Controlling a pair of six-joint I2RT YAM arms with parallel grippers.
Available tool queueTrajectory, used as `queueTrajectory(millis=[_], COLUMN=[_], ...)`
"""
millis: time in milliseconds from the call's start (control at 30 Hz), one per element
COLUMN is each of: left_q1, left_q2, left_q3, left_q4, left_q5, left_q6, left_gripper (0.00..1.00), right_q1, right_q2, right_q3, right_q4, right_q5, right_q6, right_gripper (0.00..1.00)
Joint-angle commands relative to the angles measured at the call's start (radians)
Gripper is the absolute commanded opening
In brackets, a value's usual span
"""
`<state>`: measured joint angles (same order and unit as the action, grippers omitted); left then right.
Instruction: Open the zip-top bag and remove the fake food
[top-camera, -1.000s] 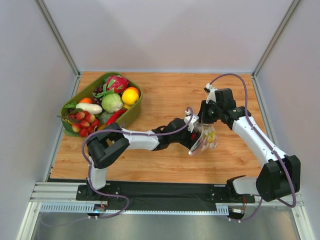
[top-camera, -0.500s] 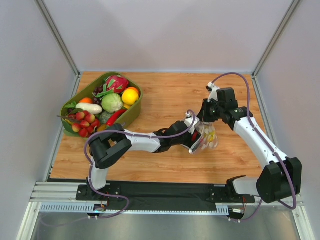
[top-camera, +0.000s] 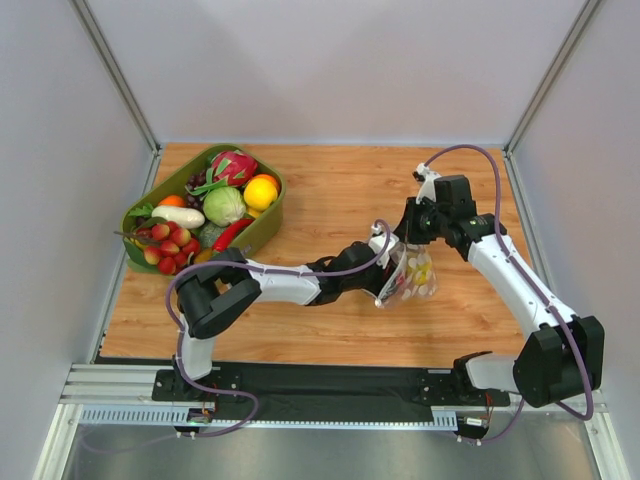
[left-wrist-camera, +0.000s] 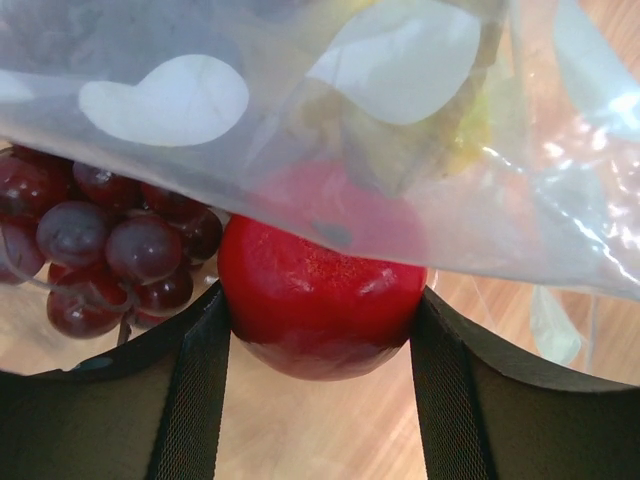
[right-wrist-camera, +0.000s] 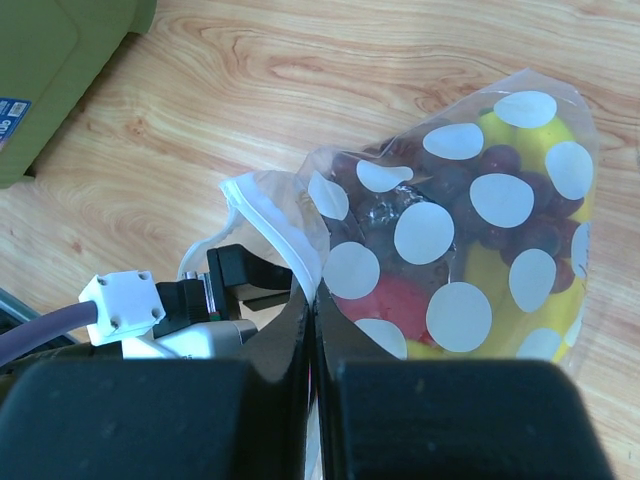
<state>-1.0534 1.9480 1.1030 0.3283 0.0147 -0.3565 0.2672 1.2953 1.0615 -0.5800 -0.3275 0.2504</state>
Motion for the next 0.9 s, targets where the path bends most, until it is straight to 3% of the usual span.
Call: queueTrajectory(millis=[0,433,867], left_q1=[-0.008,-0.008,0.061], left_q2=[-0.110,-0.320,-0.416], left_q3=[-0.028,-0.120,-0.173], left_q4=[0.005,-0.100,-0.172], left_q5=[-0.038,-0.058,-0.133], left_q6=[0.008,-0.021,-0.004], left_gripper=[0.06,0.01,0.00], right_q1=[0.006,-0.003,-0.006], right_q2=[-0.025,-0.019,-0.033], right_q3=[0.017,0.006,0.006], right_q4=[0.014,0.014,0.011], right_q5=[-0.025,-0.015,-0.012], right_q6=[0.006,0.000,-0.005], right_gripper=[0.00,0.00,0.00])
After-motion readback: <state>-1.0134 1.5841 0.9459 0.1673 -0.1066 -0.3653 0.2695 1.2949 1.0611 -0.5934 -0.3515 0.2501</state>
